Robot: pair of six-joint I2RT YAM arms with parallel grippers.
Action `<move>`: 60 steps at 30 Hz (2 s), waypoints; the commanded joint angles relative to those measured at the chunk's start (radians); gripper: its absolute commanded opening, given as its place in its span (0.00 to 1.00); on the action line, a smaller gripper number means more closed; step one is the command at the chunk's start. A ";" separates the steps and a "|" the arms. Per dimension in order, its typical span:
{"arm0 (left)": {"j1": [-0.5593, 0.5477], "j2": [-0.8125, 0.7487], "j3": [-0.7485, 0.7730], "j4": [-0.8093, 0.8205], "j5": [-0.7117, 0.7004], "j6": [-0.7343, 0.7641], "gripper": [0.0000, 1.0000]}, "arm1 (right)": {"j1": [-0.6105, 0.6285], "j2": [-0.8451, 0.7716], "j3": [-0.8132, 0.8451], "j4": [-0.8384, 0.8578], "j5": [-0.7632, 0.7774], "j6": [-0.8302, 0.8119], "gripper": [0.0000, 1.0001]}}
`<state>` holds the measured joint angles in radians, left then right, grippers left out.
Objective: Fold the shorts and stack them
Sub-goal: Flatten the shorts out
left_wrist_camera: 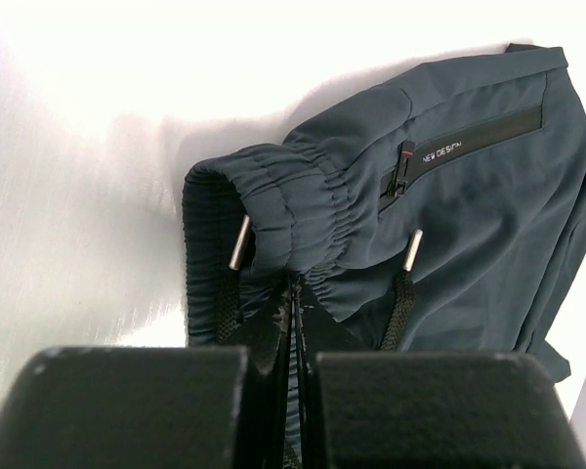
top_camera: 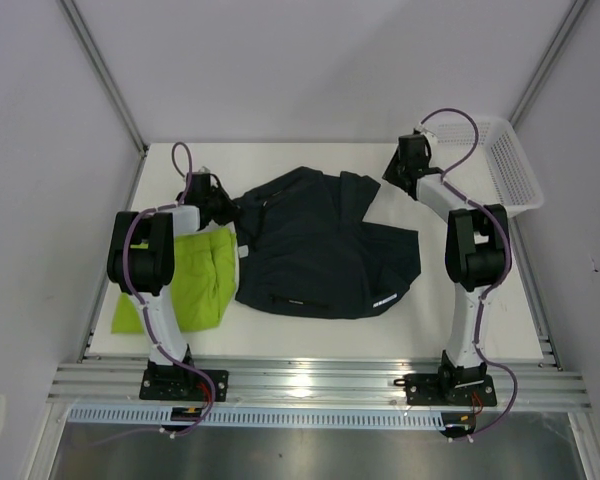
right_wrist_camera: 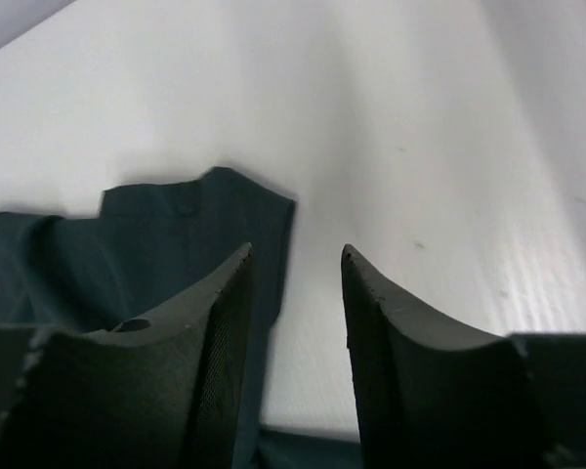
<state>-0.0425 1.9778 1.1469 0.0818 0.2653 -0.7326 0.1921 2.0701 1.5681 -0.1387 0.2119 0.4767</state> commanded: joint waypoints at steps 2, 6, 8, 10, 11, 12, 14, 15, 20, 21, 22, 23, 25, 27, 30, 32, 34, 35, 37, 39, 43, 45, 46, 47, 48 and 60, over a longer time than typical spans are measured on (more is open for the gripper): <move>0.009 -0.013 -0.012 0.036 -0.005 -0.004 0.01 | 0.049 0.125 0.151 -0.036 -0.123 -0.018 0.45; 0.009 -0.014 -0.016 0.042 -0.001 -0.004 0.01 | 0.093 0.165 0.210 -0.065 -0.103 -0.047 0.44; 0.009 -0.013 -0.015 0.045 0.002 -0.005 0.02 | 0.113 0.189 0.233 -0.078 -0.083 -0.064 0.44; 0.009 -0.013 -0.018 0.045 0.005 -0.005 0.01 | 0.127 0.211 0.271 -0.102 -0.069 -0.075 0.43; 0.009 -0.014 -0.018 0.047 0.006 -0.005 0.01 | 0.132 0.222 0.288 -0.110 -0.066 -0.078 0.43; 0.009 -0.016 -0.022 0.050 0.008 -0.007 0.01 | 0.135 0.248 0.325 -0.131 -0.066 -0.084 0.43; 0.009 -0.016 -0.023 0.053 0.008 -0.007 0.01 | 0.151 0.275 0.366 -0.160 -0.054 -0.107 0.43; 0.009 -0.016 -0.024 0.053 0.009 -0.007 0.01 | 0.159 0.303 0.388 -0.189 -0.040 -0.115 0.43; 0.009 -0.011 -0.021 0.056 0.015 -0.008 0.01 | 0.182 0.354 0.466 -0.259 0.040 -0.130 0.43; 0.009 -0.011 -0.021 0.056 0.015 -0.008 0.00 | 0.188 0.351 0.461 -0.257 0.072 -0.136 0.43; 0.009 -0.011 -0.021 0.056 0.015 -0.008 0.00 | 0.193 0.344 0.457 -0.260 0.086 -0.141 0.43; 0.009 -0.011 -0.024 0.056 0.015 -0.008 0.00 | 0.196 0.341 0.449 -0.256 0.098 -0.145 0.43; 0.009 -0.010 -0.023 0.058 0.017 -0.010 0.00 | 0.201 0.331 0.435 -0.248 0.129 -0.151 0.44; 0.009 -0.010 -0.023 0.058 0.018 -0.010 0.00 | 0.204 0.323 0.429 -0.251 0.152 -0.158 0.44; 0.009 -0.010 -0.026 0.059 0.018 -0.010 0.00 | 0.204 0.332 0.435 -0.257 0.144 -0.159 0.45; 0.009 -0.011 -0.021 0.061 0.018 -0.010 0.00 | 0.204 0.353 0.451 -0.278 0.142 -0.159 0.45; 0.009 -0.010 -0.024 0.062 0.018 -0.010 0.00 | 0.201 0.369 0.481 -0.298 0.138 -0.159 0.45; 0.009 -0.010 -0.024 0.061 0.018 -0.010 0.00 | 0.201 0.378 0.492 -0.321 0.136 -0.161 0.45; 0.009 -0.010 -0.024 0.061 0.020 -0.010 0.00 | 0.198 0.403 0.516 -0.346 0.127 -0.161 0.44; 0.009 -0.010 -0.023 0.061 0.018 -0.010 0.00 | 0.191 0.415 0.520 -0.366 0.106 -0.153 0.41; 0.009 -0.007 -0.024 0.062 0.017 -0.010 0.00 | 0.179 0.429 0.524 -0.372 0.069 -0.142 0.20; 0.009 -0.007 -0.024 0.061 0.015 -0.010 0.00 | 0.176 0.420 0.514 -0.365 0.081 -0.135 0.12; 0.009 -0.007 -0.027 0.061 0.014 -0.010 0.00 | 0.176 0.388 0.494 -0.348 0.087 -0.133 0.07; 0.009 -0.008 -0.024 0.061 0.014 -0.010 0.00 | 0.176 0.369 0.439 -0.299 0.096 -0.132 0.02; 0.009 -0.007 -0.024 0.059 0.014 -0.010 0.00 | 0.176 0.349 0.413 -0.274 0.102 -0.122 0.00; 0.035 0.036 0.000 0.044 0.003 -0.033 0.00 | -0.025 0.041 -0.045 0.126 -0.245 0.065 0.00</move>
<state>-0.0227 1.9987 1.1271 0.1181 0.2749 -0.7525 0.2268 2.2036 1.5799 -0.1471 0.1032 0.4725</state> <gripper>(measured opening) 0.001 0.007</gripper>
